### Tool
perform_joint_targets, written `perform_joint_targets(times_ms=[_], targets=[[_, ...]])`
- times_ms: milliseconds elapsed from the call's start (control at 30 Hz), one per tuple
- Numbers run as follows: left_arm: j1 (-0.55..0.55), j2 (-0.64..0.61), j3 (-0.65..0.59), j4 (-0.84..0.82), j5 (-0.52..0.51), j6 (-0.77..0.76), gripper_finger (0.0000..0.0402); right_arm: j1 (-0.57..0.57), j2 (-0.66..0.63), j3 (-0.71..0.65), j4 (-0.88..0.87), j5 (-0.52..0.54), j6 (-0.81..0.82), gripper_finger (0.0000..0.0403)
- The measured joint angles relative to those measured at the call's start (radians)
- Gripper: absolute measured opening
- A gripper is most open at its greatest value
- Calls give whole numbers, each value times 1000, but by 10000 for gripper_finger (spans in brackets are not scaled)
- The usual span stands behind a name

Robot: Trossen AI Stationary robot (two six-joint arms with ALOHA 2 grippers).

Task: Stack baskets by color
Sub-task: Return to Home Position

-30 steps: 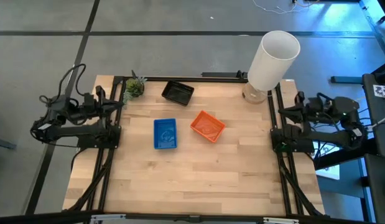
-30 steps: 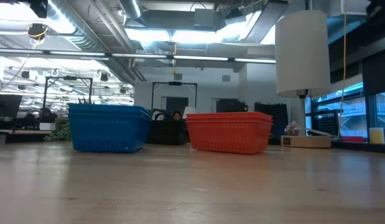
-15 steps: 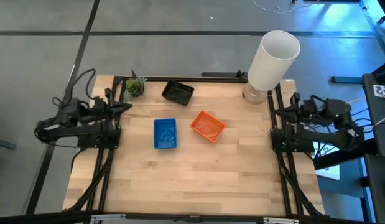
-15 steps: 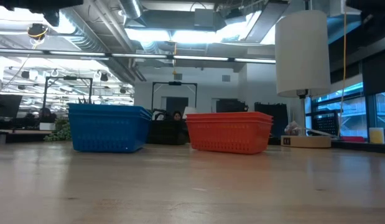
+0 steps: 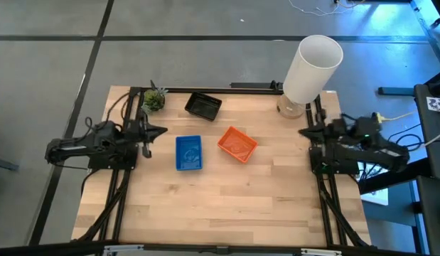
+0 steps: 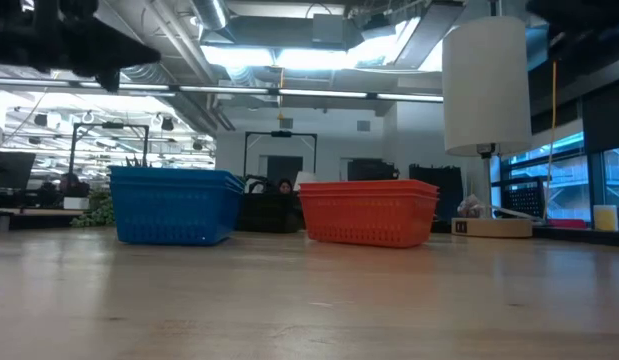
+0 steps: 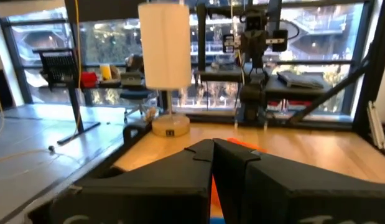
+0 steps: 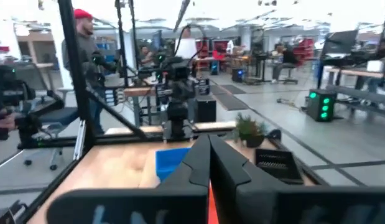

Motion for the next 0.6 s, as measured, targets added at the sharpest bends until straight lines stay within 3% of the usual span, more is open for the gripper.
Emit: perform_joint_targets(times_ms=[267,600], targets=[[0,0,-66,21,0,6,0,0,0,-248,259,-104,-8,0],[0,0,-154,68,1,7,0,-1,1,-463,485,-123,-74,0]])
